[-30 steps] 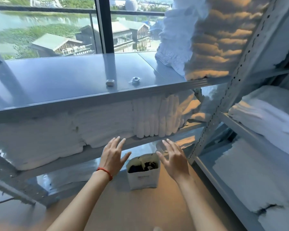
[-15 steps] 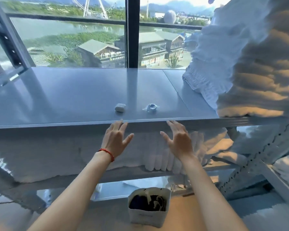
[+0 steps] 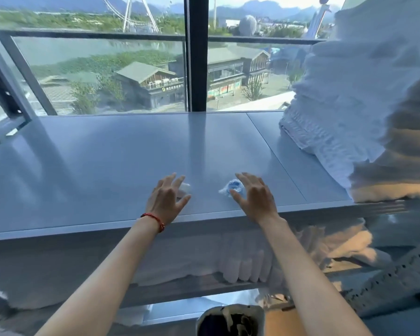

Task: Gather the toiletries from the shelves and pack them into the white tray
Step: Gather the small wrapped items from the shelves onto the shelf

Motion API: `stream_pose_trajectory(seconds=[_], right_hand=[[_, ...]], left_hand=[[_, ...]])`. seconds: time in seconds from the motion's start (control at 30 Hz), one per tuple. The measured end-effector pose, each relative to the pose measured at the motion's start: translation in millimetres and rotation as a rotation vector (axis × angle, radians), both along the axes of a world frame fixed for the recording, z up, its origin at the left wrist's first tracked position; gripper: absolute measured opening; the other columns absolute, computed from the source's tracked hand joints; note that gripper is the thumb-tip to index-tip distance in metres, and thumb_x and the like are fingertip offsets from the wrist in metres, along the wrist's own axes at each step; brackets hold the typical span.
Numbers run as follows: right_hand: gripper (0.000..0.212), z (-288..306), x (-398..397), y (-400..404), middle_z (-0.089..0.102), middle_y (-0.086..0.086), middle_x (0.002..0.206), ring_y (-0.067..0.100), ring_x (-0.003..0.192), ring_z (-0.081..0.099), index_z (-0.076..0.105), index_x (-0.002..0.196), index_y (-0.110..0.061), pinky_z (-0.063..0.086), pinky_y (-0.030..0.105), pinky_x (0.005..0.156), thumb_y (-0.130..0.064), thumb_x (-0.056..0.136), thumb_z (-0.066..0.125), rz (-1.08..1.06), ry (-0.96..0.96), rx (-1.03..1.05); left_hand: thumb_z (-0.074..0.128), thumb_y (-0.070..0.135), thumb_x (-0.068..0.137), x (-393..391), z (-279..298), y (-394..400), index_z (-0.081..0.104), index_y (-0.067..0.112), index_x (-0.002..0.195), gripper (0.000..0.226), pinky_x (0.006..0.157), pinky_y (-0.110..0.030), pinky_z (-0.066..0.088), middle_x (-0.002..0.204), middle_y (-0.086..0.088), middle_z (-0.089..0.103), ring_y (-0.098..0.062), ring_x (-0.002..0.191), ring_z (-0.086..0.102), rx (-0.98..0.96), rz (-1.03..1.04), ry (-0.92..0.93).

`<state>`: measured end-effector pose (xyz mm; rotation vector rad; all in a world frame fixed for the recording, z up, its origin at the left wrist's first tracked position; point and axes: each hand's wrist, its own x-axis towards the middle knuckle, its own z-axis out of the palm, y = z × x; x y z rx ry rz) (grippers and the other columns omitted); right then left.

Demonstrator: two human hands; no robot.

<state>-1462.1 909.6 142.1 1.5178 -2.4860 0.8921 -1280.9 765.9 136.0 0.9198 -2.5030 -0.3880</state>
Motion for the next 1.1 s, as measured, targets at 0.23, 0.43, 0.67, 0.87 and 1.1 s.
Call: stream_pose_trajectory(seconds=[0.23, 0.43, 0.67, 0.87, 1.1], right_hand=[[0.033, -11.8, -3.3, -18.2, 0.060, 0.009, 0.120, 0.030, 0.112, 0.050, 0.059, 0.116, -0.010, 0.038, 0.035, 0.090, -0.023, 0.086, 0.059, 0.012, 0.005, 0.033], [0.031, -11.5, -9.6, -2.8, 0.063, 0.011, 0.107, 0.030, 0.105, 0.052, 0.062, 0.110, -0.009, 0.045, 0.037, 0.080, -0.024, 0.083, 0.064, -0.003, -0.013, -0.002], [0.030, -2.9, -19.8, 38.7, 0.065, 0.015, 0.098, 0.033, 0.096, 0.056, 0.066, 0.103, -0.006, 0.049, 0.040, 0.073, -0.020, 0.077, 0.071, -0.053, 0.028, -0.125], [0.029, 5.8, -30.0, 95.0, 0.066, 0.016, 0.095, 0.036, 0.091, 0.058, 0.066, 0.101, -0.004, 0.049, 0.039, 0.075, -0.016, 0.075, 0.073, -0.186, 0.067, -0.185], [0.033, 2.5, -17.1, 174.4, 0.064, 0.014, 0.105, 0.031, 0.100, 0.056, 0.063, 0.109, -0.005, 0.046, 0.037, 0.083, -0.020, 0.080, 0.069, -0.511, 0.092, -0.182]], left_hand=[[0.064, 0.016, 0.082, -7.2, -7.2, -13.5, 0.056, 0.002, 0.115, 0.037, 0.088, -0.039, 0.042, 0.119, -0.017, 0.058, -0.033, 0.109, 0.052, 0.017, -0.076, 0.059], [0.074, 0.013, 0.074, -12.6, -4.5, -3.5, 0.062, -0.002, 0.105, 0.037, 0.080, -0.038, 0.045, 0.098, -0.021, 0.064, -0.036, 0.090, 0.060, 0.000, -0.106, 0.126], [0.077, 0.016, 0.070, -38.7, 6.9, 32.9, 0.065, -0.001, 0.099, 0.036, 0.076, -0.033, 0.044, 0.092, -0.020, 0.065, -0.033, 0.085, 0.061, -0.010, -0.174, 0.200], [0.079, 0.015, 0.067, -81.3, 19.7, 64.5, 0.066, -0.001, 0.098, 0.037, 0.073, -0.037, 0.047, 0.091, -0.021, 0.065, -0.034, 0.082, 0.062, 0.014, -0.361, 0.230], [0.077, 0.021, 0.066, -132.4, 23.4, 105.5, 0.066, 0.000, 0.098, 0.040, 0.077, -0.037, 0.047, 0.094, -0.023, 0.065, -0.036, 0.083, 0.061, 0.049, -0.683, 0.192]])
